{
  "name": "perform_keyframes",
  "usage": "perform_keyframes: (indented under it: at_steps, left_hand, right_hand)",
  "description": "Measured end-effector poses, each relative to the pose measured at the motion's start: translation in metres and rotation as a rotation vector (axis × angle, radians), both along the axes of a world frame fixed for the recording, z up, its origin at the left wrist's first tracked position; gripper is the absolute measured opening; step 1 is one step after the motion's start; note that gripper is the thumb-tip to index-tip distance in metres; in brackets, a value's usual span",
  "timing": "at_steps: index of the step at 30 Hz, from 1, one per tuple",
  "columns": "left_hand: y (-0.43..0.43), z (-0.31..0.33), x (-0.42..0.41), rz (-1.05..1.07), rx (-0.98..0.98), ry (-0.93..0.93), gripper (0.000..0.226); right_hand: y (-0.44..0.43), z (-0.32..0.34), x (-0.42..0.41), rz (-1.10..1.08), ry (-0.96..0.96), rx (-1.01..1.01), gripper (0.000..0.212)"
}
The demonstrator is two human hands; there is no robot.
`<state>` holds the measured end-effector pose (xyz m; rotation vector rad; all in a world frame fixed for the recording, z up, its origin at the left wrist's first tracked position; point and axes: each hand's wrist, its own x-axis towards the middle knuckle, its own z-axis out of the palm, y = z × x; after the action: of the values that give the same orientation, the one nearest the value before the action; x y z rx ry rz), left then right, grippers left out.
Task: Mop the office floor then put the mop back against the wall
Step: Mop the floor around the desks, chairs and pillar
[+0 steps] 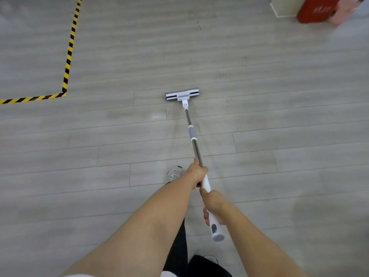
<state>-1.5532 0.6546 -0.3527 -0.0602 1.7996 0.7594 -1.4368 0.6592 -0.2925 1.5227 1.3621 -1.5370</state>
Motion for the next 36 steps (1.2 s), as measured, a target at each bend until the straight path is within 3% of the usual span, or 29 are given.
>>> perform_keyframes:
  at_steps: [6, 13, 28, 36]
  left_hand:
    - [-0.031, 0.021, 0.082, 0.034, -0.025, -0.053, 0.076]
    - [-0.007, 0.038, 0.071, 0.069, -0.015, -0.046, 0.071]
    - [0.095, 0.004, -0.137, 0.078, 0.013, -0.011, 0.061]
    - [0.130, -0.010, -0.211, 0.061, 0.007, -0.014, 0.063]
  right_hand:
    - [-0.030, 0.029, 0.081, 0.045, -0.039, 0.018, 0.047]
    - [-0.008, 0.048, 0.064, 0.039, -0.073, 0.057, 0.045]
    - [0.089, 0.028, -0.145, 0.142, 0.003, 0.121, 0.045]
    - [0.122, 0.014, -0.215, -0.002, -0.003, 0.055, 0.041]
